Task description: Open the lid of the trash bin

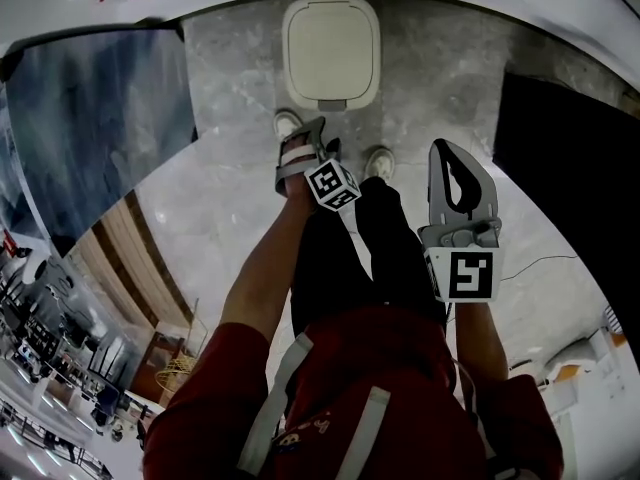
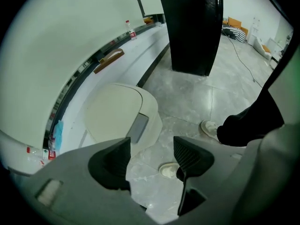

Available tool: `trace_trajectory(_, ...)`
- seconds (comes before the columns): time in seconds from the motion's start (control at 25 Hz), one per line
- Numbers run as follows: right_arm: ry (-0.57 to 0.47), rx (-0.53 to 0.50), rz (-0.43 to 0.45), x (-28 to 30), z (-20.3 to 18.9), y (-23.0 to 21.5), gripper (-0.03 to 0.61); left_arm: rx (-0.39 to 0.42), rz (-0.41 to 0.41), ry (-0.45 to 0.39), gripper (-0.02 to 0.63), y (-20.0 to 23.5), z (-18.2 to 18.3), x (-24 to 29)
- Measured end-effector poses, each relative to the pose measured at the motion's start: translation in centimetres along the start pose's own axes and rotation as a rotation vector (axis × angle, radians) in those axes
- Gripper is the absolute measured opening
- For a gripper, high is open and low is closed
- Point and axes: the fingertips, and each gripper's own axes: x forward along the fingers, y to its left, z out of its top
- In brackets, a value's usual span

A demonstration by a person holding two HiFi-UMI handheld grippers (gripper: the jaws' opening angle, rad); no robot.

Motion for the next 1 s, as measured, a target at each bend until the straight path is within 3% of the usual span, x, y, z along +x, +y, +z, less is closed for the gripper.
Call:
trace_trajectory(0.16,0.024,0.041,-0.003,0.7,-0.5,0.3,0.0,0.041,0.001,0.029,0.307,-0.1,-0.5,1.3)
trace_trajectory(0.52,0.053,0.031,0.006,1.7,-1.4,0.8,0.0,0.263,0.036,0.041,0.324,0.2,0.3,2.9)
trace_trajectory(1.0,0.063,0.044,0.002,2.2,-1.8,0.8,0.0,0.329,0.01,0.075,0.337,-0.4,0.3,4.0)
